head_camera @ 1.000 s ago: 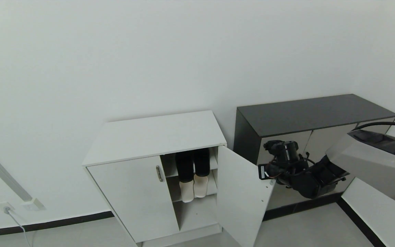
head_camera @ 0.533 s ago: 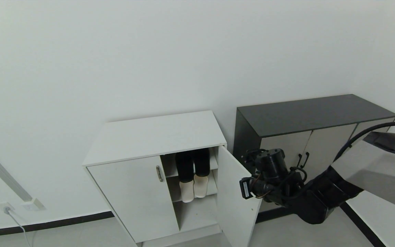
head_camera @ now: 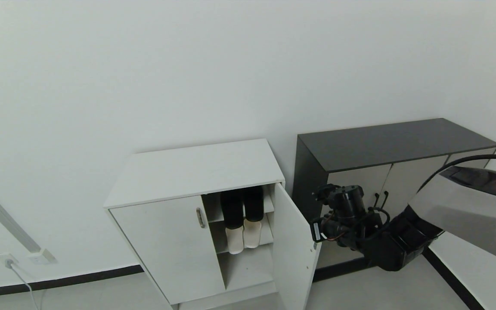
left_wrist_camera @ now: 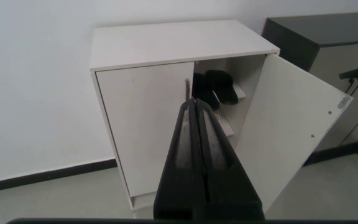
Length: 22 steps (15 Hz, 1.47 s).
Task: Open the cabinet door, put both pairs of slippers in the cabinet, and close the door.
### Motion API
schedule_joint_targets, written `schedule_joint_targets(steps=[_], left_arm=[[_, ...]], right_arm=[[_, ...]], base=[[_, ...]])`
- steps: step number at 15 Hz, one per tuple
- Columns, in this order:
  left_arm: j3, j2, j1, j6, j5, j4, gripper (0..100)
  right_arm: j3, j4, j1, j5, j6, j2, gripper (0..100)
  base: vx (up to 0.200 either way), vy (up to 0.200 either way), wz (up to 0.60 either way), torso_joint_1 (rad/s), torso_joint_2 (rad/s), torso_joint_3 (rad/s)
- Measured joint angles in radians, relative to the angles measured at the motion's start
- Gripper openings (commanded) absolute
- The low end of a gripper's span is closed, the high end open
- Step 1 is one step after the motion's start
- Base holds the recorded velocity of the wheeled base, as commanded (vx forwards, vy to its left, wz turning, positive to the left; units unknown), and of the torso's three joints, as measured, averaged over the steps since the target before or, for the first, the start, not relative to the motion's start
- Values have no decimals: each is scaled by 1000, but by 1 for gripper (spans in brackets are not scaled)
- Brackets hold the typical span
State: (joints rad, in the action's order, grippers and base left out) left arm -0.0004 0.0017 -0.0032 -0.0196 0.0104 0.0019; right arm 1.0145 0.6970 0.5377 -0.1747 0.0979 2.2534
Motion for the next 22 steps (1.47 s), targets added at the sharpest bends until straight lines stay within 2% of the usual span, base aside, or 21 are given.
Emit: schedule_joint_targets(steps=[2, 8, 13, 22], left_arm=[[0, 0, 0, 0, 1, 0, 0], [0, 0, 0, -2, 7, 0, 0], [0, 0, 0, -3, 7, 0, 0], [0, 0, -1, -3, 7, 0, 0]], right_arm=[[-4, 1, 7, -1, 0, 19, 0], [-97, 32, 139, 6, 11, -44, 0], [-158, 67, 155, 29, 2, -125, 0], [-191, 83, 186, 39, 3, -151, 0]], base=[[0, 0, 0, 0, 0, 0], [0, 0, 0, 0, 0, 0], [0, 0, 0, 0, 0, 0], [0, 0, 600, 4, 2, 2]])
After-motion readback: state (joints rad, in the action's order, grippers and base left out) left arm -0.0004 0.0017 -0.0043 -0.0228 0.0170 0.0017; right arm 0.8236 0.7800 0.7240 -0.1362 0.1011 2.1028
